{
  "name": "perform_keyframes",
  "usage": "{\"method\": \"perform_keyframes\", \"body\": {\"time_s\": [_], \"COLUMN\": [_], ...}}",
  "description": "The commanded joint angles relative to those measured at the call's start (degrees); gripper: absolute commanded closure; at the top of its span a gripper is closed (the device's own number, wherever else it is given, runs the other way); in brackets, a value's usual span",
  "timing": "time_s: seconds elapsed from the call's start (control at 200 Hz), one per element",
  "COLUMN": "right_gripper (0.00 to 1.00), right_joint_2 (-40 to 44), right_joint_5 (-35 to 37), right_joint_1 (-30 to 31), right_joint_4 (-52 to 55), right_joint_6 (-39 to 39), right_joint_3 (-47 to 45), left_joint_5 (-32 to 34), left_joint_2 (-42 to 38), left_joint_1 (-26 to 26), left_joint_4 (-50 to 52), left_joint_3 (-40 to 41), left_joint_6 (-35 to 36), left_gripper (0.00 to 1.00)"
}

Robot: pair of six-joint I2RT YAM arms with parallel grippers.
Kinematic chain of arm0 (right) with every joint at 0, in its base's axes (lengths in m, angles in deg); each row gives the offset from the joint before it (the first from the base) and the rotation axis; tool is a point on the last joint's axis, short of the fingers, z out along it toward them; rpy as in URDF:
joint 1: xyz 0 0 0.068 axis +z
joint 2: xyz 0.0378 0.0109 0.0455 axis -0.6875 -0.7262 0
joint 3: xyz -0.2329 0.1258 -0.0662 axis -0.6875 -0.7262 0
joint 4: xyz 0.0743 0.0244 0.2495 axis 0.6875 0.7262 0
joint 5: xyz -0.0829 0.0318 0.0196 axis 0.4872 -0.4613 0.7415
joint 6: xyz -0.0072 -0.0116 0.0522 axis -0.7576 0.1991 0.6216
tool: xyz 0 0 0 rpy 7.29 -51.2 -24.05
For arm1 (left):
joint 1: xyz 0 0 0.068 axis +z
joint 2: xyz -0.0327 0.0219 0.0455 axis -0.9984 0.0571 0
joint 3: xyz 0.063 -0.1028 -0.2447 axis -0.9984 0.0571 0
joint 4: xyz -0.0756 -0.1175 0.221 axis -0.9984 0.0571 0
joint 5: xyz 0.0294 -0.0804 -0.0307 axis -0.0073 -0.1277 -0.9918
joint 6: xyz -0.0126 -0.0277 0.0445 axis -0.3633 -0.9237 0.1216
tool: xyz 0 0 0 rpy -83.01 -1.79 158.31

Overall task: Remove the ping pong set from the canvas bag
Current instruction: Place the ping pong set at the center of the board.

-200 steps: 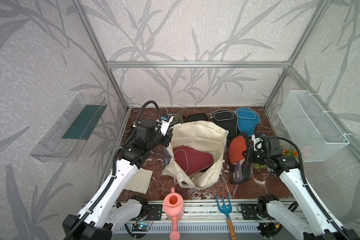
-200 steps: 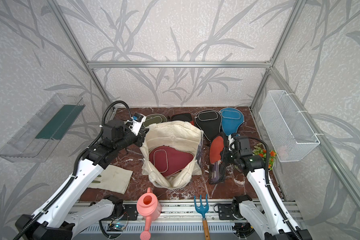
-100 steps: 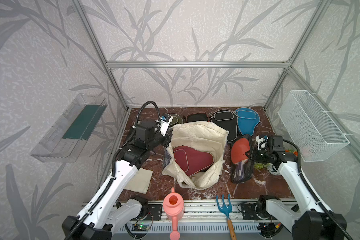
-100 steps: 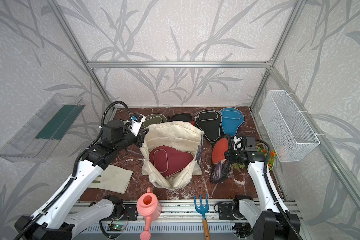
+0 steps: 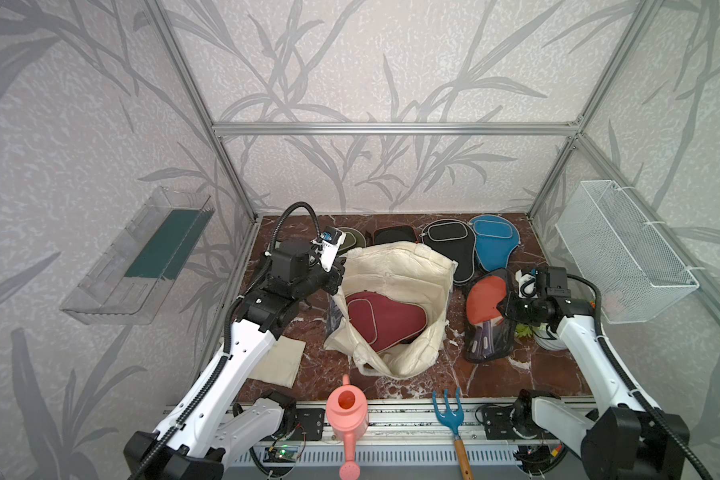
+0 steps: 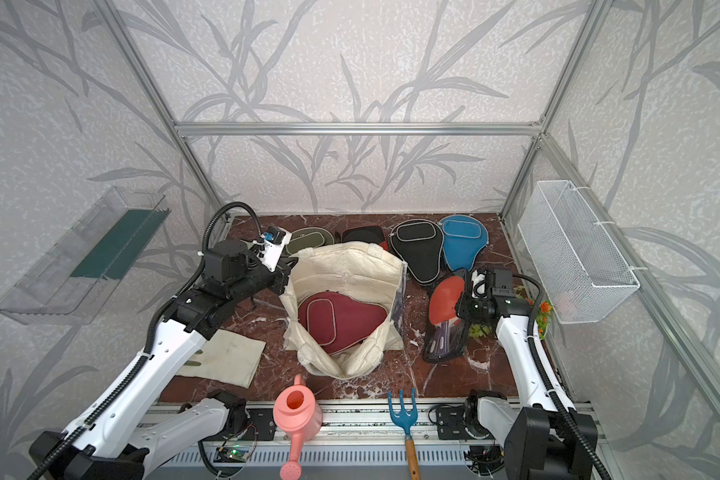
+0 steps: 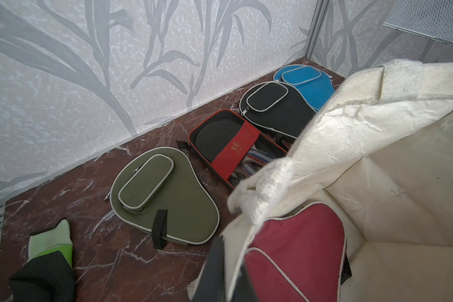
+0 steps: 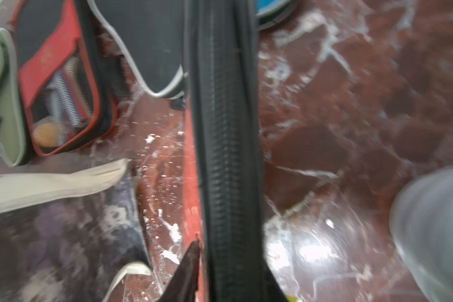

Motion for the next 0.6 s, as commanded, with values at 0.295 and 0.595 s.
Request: {"method": "perform_keyframes", "body": {"time_s": [0.295, 0.595], "right_gripper": [0.45, 0.24], "right_joint_2": [-1.28, -1.57], "right_joint_5": [3.37, 3.98], "right_joint_1": [-0.56, -0.56], "right_joint_4": [2.33, 3.49], "right_joint_6": [-2.04, -3.26], "right_joint_3": [2.48, 7.73], "left_joint_5": [-1.04, -1.14], "left_joint_2": [-2.86, -3.56], "left_joint_1": [0.14, 0.14], "left_joint_4": [-4.52, -4.40], "left_joint_3": [0.40, 0.49], "left_joint_6": [-0.37, -0.81], "left_gripper": [1.00, 1.00]}}
